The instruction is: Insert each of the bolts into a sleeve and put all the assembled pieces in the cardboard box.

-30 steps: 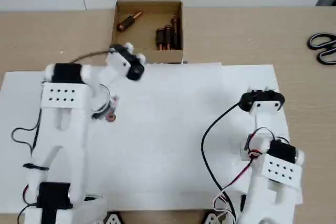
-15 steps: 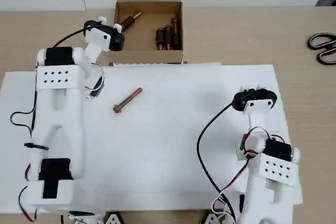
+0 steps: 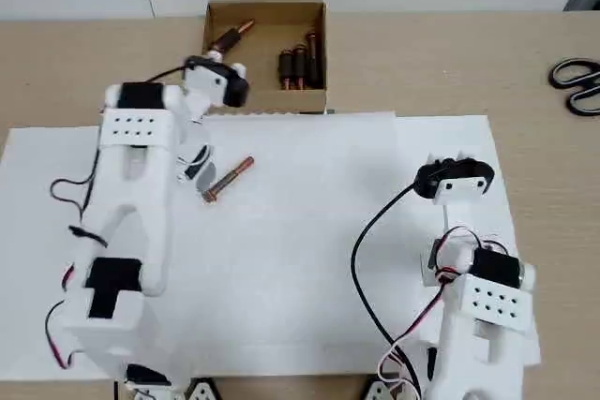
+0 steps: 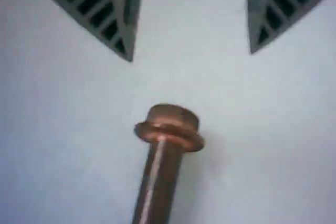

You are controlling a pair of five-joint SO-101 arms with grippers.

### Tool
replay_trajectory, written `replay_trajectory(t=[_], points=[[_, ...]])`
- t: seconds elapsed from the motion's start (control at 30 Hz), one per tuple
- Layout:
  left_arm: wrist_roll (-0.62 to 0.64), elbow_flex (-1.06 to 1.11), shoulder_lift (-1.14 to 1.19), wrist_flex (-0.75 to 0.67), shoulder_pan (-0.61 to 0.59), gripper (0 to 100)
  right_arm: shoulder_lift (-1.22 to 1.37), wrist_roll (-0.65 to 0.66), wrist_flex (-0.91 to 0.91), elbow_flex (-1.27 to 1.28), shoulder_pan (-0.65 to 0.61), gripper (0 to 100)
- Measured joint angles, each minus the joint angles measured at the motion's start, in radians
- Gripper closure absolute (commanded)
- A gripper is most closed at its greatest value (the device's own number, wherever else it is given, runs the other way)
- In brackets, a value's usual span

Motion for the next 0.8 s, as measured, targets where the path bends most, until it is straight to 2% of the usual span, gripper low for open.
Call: replay_trajectory(t=[0.23,0.8], points=[[0.003,-0.066,0.107,-0.049,0.040,86,0.000,0.000,0.000,0.000,0.000,99.1],[-0.002,-0.253,0.411,-0.051,0.040,88,0.000,0.000,0.000,0.000,0.000,99.1]])
